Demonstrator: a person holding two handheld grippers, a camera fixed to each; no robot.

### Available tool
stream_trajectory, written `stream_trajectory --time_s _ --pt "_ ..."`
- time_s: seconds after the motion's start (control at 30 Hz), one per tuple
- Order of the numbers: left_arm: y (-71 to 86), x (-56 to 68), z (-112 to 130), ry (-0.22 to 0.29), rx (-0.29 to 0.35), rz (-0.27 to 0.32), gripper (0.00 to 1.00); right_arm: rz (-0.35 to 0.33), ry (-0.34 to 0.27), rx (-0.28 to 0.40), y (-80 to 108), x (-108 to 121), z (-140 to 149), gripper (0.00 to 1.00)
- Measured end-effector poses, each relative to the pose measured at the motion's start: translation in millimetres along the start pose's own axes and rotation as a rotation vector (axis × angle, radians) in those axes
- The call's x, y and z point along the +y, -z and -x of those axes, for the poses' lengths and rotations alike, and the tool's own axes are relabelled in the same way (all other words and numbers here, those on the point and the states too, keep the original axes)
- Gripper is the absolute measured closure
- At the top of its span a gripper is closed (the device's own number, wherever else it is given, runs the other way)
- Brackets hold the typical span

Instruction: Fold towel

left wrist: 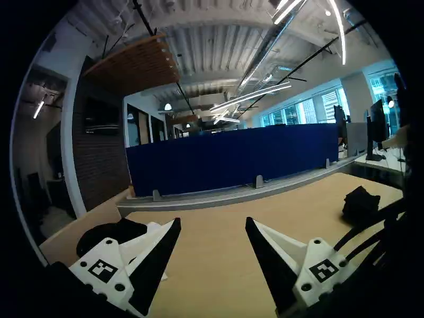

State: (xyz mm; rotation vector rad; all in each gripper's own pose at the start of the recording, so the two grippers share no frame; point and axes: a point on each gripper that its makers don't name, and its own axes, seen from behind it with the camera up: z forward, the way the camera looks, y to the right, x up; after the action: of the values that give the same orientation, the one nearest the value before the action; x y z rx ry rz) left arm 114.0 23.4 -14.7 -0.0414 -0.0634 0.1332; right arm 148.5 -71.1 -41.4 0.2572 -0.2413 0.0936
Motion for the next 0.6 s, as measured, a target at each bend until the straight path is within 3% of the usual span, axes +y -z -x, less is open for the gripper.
stream_trajectory --time_s 0.1,0.6 --pt "-2.2 0.8 10 -0.003 0.012 -0.004 0.1 0.007 0.0 -0.028 -4.8 2 6 0.0" --pt "-10.6 -6.4 65 0.061 0.091 -0.036 0.1 0.031 0.025 -0.01 -28.5 -11 11 0.0"
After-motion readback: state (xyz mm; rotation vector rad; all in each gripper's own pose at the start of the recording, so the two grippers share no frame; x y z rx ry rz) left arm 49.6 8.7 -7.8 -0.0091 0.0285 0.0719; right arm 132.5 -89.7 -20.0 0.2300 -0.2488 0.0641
